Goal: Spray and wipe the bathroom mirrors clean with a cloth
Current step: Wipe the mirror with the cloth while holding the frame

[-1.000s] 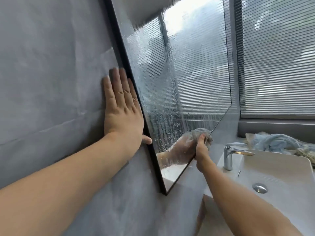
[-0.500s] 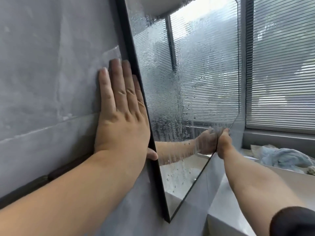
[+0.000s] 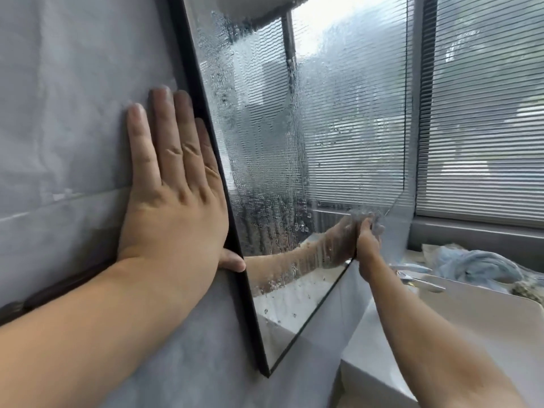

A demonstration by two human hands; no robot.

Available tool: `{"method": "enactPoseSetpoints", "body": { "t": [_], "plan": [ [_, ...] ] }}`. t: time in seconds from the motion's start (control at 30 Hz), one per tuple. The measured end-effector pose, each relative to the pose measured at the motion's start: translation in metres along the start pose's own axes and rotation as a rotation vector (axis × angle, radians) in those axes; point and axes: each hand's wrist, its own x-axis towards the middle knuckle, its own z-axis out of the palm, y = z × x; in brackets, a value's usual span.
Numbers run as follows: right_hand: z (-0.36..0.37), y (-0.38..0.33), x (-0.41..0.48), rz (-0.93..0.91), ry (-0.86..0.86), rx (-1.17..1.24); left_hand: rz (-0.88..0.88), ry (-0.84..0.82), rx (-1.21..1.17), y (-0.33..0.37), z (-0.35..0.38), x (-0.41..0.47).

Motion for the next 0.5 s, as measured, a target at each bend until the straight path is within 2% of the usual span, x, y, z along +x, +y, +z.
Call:
{"method": "enactPoseSetpoints", "body": {
  "t": [0.13, 0.3, 0.5],
  "plan": [
    [0.000, 0.025, -0.069, -0.121, -0.250, -0.087, -0.023, 0.009, -0.022, -0.001, -0.003, -0.001],
    [0.003, 0.084, -0.132, -0.412, -0.375, -0.456, -0.031, 0.005, -0.051, -0.001, -0.007, -0.003],
    [0.006, 0.100, -0.213, -0.530, -0.549, -0.737, -0.034, 0.000, -0.094, 0.000, -0.007, -0.004]
  ]
}}
